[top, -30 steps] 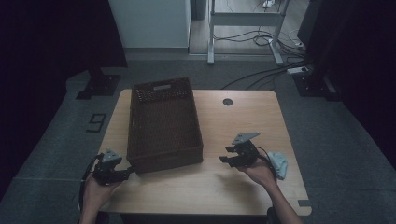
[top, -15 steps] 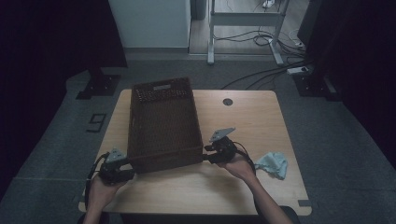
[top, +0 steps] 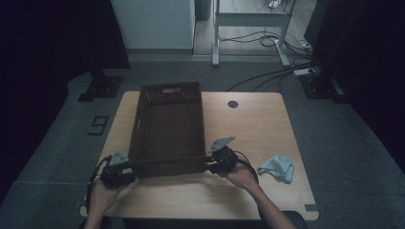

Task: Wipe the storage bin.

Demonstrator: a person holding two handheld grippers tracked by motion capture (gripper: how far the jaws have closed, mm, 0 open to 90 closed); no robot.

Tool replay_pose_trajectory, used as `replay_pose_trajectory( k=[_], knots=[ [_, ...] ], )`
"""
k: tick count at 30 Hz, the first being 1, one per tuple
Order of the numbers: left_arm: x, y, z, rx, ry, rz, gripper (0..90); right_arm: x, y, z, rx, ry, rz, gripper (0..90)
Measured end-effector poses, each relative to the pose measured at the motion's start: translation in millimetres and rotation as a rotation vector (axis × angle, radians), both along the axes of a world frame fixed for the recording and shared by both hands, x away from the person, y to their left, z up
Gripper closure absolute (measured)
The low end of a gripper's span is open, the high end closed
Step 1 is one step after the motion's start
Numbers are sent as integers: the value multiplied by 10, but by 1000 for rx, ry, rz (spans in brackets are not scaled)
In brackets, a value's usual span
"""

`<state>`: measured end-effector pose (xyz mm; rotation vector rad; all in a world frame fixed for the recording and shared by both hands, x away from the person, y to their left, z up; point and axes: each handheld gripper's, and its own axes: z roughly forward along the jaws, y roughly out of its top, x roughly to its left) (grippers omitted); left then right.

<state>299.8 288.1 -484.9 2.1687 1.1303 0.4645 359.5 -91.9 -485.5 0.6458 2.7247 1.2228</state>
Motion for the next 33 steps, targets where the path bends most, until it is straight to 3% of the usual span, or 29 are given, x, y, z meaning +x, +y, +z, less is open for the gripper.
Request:
replay_pose_trajectory(
  k=[9, 15, 19, 22, 25, 27, 29, 33],
  knots=[
    [-4, -52, 2, 17, 1, -13, 509, -210, -46, 1, 4, 13, 28, 626],
    [0, -25, 3, 18, 0, -3, 515, -395, -11, 8, -1, 14, 27, 576],
    [15, 62, -11, -5, 5, 26, 515, -482, 82, 11, -4, 16, 76, 555],
    [20, 82, -23, -14, 7, 39, 477, -477, 70, 21, -13, 2, 97, 513],
    [15, 84, -25, 3, 1, 61, 358, -458, 14, 26, -6, 3, 85, 492],
    [6, 102, -21, -1, 1, 80, 303, -421, -63, 32, -12, -8, 68, 485],
    [-21, 131, -12, -30, 8, 101, 242, -328, -166, 31, -24, -26, 18, 461],
    [-63, 139, -4, -35, 10, 113, 169, -188, -157, -1, -13, -15, -20, 413]
  ],
)
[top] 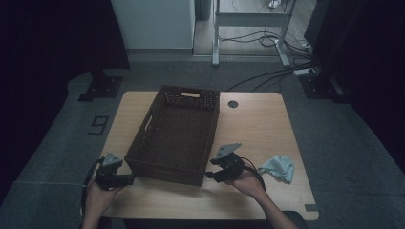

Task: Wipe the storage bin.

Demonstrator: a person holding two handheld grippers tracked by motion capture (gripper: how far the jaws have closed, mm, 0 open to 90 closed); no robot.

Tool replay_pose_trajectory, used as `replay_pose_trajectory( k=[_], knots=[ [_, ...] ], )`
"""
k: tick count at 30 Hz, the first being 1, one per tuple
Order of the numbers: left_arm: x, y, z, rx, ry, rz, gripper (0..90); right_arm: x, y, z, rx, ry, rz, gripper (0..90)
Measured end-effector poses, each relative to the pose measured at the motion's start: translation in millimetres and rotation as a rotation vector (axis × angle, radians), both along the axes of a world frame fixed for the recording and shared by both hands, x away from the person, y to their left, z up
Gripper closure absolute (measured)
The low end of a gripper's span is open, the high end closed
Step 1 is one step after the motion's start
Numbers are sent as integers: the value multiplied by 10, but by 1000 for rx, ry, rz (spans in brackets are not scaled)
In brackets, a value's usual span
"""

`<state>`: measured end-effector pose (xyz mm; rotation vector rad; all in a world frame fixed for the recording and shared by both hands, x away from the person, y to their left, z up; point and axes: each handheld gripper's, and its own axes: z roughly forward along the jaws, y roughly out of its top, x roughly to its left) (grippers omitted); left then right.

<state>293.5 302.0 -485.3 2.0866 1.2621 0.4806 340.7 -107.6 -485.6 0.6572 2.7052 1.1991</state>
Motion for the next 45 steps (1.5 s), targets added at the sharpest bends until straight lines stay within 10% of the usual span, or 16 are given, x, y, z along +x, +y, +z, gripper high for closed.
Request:
replay_pose_trajectory(
  k=[24, 30, 45],
  knots=[
    [-34, -55, -61, -15, -40, -51, 72, -37, 803, -19, -3, -17, 120, 350],
    [-1, -114, -129, -23, -45, -66, 46, -7, 626, 3, -44, -15, 77, 315],
    [48, -256, -215, 29, -29, -112, 25, 118, -493, 2, -125, -20, -157, 248]
  ],
)
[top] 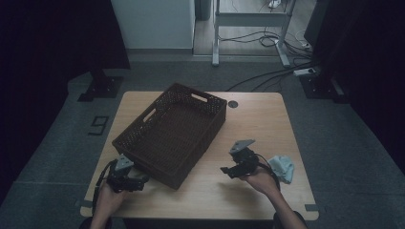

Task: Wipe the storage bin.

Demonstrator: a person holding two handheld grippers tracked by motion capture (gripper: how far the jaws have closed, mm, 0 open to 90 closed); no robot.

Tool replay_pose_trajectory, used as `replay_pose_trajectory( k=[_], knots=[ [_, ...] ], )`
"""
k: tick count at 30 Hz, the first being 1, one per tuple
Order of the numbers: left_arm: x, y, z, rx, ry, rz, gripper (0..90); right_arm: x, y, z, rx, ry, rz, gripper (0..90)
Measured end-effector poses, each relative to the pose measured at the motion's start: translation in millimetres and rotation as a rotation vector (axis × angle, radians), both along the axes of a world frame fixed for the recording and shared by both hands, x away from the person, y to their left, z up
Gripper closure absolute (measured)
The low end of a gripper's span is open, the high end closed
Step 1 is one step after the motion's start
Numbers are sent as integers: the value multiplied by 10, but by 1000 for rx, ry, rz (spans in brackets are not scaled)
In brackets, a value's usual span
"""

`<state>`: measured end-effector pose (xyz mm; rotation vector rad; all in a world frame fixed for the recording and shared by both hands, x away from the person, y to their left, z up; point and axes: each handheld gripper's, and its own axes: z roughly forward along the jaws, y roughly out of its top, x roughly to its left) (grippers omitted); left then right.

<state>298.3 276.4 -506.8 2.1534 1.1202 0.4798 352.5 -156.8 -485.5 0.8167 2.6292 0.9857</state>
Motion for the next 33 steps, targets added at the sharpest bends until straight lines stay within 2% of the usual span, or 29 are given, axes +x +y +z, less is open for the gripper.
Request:
replay_pose_trajectory(
  k=[2, 3, 4, 5, 6, 7, 8, 10, 11, 12, 13, 15, 16, 19, 20, 21, 23, 27, 28, 29, 30, 33],
  knots=[
    [2, -15, 0, 6, -2, -2, 21, 7, -149, 11, -7, 1, -30, 248],
    [2, -15, 0, 6, -2, -2, 20, 7, -149, 11, -7, 1, -30, 248],
    [6, -29, 7, 2, -1, 3, 18, 4, -292, 23, -10, -4, -66, 248],
    [6, -29, 7, 2, -1, 3, 6, 4, -292, 23, -10, -4, -66, 248],
    [11, -45, 12, -1, 1, 11, 0, 0, -434, 36, -19, -13, -95, 248],
    [11, -45, 12, -1, 1, 11, 0, 0, -434, 36, -19, -13, -95, 248],
    [15, -58, 14, -6, 5, 8, 0, -12, -574, 49, -25, -18, -129, 248],
    [17, -67, 16, -7, 3, 9, 0, -27, -714, 57, -24, -13, -163, 247],
    [17, -67, 16, -7, 3, 9, 0, -27, -714, 57, -24, -13, -163, 247],
    [20, -70, 18, -11, -2, 11, 0, -42, -848, 57, -28, -13, -200, 243],
    [20, -70, 18, -11, -2, 11, 0, -42, -848, 57, -28, -13, -200, 243],
    [25, -71, 16, -12, -2, 11, 0, -54, -983, 54, -30, -11, -232, 243],
    [31, -73, 13, -12, -2, 11, 0, -68, -1108, 44, -34, 2, -265, 242],
    [38, -76, 14, -13, -1, 13, 0, -79, -1216, 15, -47, 7, -297, 241],
    [47, -80, 15, -13, -1, 20, 0, -85, -1318, -23, -61, 26, -325, 238],
    [47, -80, 15, -13, -1, 20, 0, -85, -1318, -23, -61, 26, -325, 238],
    [69, -83, 13, -6, -3, 34, 0, -87, -1432, -109, -68, 45, -363, 225],
    [91, -76, 10, 6, -1, 44, 0, -82, -1501, -210, -74, 63, -378, 229],
    [108, -54, 6, -1, 3, 50, 0, -75, -1528, -271, -95, 74, -386, 258],
    [108, -54, 6, -1, 3, 50, 0, -75, -1528, -271, -95, 74, -386, 258],
    [123, -34, 10, 14, -5, 67, 0, -70, -1547, -320, -100, 78, -395, 312],
    [148, 3, 13, 8, -2, 73, 0, -69, -1556, -356, -95, 70, -405, 358]
  ],
)
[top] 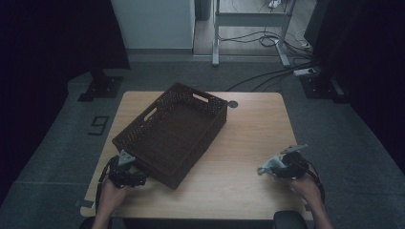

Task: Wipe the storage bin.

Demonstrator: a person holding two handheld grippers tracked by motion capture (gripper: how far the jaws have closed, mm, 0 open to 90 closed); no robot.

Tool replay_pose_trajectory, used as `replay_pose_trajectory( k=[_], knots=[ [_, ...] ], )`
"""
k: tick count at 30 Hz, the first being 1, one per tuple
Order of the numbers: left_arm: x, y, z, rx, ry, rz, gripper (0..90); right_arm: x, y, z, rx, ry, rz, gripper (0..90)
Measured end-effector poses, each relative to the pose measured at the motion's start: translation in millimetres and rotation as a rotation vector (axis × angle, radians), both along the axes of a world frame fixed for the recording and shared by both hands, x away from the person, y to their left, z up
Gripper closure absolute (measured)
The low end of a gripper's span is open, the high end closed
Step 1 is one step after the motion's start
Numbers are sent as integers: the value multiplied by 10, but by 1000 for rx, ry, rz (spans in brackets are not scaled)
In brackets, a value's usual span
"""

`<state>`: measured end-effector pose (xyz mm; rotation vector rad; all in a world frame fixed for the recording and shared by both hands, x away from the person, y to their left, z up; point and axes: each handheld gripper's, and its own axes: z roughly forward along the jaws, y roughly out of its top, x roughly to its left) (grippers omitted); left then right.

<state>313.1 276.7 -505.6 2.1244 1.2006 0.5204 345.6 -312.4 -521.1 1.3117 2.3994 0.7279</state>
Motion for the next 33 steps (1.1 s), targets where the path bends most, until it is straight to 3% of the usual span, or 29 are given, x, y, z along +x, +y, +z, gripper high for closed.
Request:
replay_pose_trajectory(
  k=[6, 12, 15, 18, 19, 26, 29, 30, 32, 33],
  knots=[
    [57, 73, -12, -13, 6, 15, 0, 4, 27, -49, -31, 0, -7, 466],
    [123, 199, -8, -18, 9, 89, 0, 16, 36, -46, -59, -3, -22, 630],
    [94, 240, 66, -25, 12, 110, 11, 19, 11, -39, -51, 0, -25, 705],
    [33, 270, 188, -56, -7, 117, 34, 19, -4, -35, -38, 3, -27, 719],
    [-7, 273, 288, -55, -32, 110, 34, 12, -6, -31, -36, 1, -27, 719],
    [-53, 167, 548, -69, -65, 48, 5, -4, -6, -1, -16, 1, -14, 717],
    [-21, -64, 716, -54, -83, -28, 0, -12, -2, 70, -2, -9, -8, 717],
    [-21, -64, 716, -54, -83, -28, 0, -12, -2, 70, -2, -9, -8, 717],
    [31, -278, 816, -31, -86, -83, 0, -24, 0, 137, 15, -14, 2, 717],
    [56, -343, 839, -40, -82, -100, 0, -28, 4, 154, 14, -20, 5, 717]
  ],
)
